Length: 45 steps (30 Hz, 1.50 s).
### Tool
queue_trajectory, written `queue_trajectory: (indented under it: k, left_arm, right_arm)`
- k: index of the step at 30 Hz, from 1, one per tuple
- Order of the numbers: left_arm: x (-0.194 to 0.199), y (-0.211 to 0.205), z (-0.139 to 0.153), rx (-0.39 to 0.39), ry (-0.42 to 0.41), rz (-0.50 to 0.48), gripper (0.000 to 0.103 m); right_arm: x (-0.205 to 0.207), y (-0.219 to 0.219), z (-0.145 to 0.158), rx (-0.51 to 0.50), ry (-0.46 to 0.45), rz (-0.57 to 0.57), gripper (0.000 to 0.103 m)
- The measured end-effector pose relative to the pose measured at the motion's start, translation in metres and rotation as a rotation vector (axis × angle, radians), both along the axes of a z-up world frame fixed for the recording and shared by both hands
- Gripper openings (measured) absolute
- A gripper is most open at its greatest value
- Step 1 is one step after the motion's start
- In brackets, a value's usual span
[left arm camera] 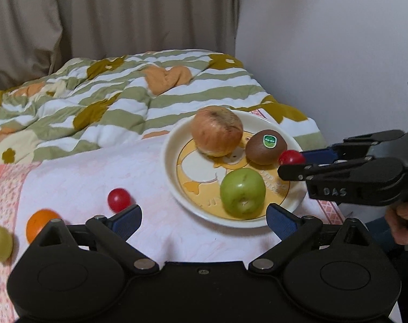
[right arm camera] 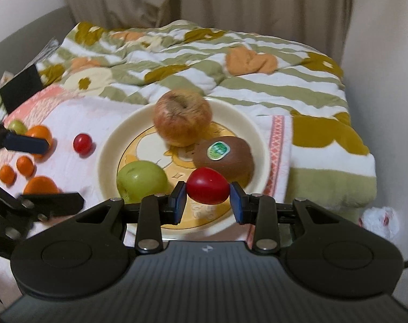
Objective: Organize fruits
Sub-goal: 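Open both tools to drop the green apple and tomato into the bowl, then withdraw both open tools from the bowl toward the remaining fruit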
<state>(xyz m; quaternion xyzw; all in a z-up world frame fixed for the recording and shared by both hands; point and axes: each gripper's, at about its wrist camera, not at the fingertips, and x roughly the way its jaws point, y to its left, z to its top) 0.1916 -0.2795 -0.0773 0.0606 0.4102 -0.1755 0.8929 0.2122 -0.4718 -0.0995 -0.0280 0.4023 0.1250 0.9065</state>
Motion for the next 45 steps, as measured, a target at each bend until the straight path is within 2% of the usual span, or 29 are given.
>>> queue_trajectory:
  k: [6, 8, 9, 10, 11, 12, 13, 15, 20, 32, 38, 45]
  left_arm:
    - [-0.006, 0.009, 0.002, -0.008, 0.001, 0.028, 0.101]
    - [-0.008, 0.012, 0.002, -0.009, -0.002, 0.036, 0.101]
    - [-0.009, 0.013, 0.002, -0.012, -0.003, 0.041, 0.101]
    - [-0.010, 0.014, 0.002, -0.015, -0.003, 0.047, 0.101]
    - [-0.011, 0.015, 0.003, -0.018, -0.004, 0.055, 0.101]
    - [-0.013, 0.016, 0.003, -0.022, -0.004, 0.065, 0.101]
    - [-0.014, 0.017, 0.004, -0.028, -0.004, 0.073, 0.101]
    - [-0.018, 0.020, 0.006, -0.048, -0.003, 0.088, 0.101]
    - [-0.030, 0.023, 0.017, -0.067, -0.025, 0.109, 0.101]
    - [-0.084, 0.041, 0.058, -0.095, -0.129, 0.173, 0.101]
    - [-0.115, 0.067, 0.079, -0.073, -0.184, 0.233, 0.101]
    - [-0.139, 0.121, 0.094, -0.057, -0.229, 0.310, 0.101]
  right_arm:
    - [0.005, 0.005, -0.014, -0.025, 0.015, 0.050, 0.050]
    - [0.005, 0.005, -0.017, -0.026, 0.015, 0.068, 0.053]
    - [0.003, 0.006, -0.017, -0.027, 0.008, 0.071, 0.058]
    - [0.001, 0.006, -0.016, -0.029, -0.002, 0.073, 0.072]
    - [-0.001, 0.006, -0.015, -0.029, -0.012, 0.073, 0.091]
    - [-0.004, 0.006, -0.012, -0.029, -0.027, 0.067, 0.100]
    - [-0.008, 0.006, -0.009, -0.028, -0.048, 0.058, 0.103]
    - [-0.014, 0.005, -0.004, -0.023, -0.077, 0.050, 0.103]
    - [-0.022, 0.004, 0.008, -0.016, -0.080, 0.030, 0.103]
    - [-0.069, 0.005, 0.057, -0.004, -0.100, -0.061, 0.103]
    - [-0.094, 0.014, 0.083, -0.028, -0.116, -0.112, 0.103]
    - [-0.120, 0.037, 0.106, -0.024, -0.135, -0.132, 0.103]
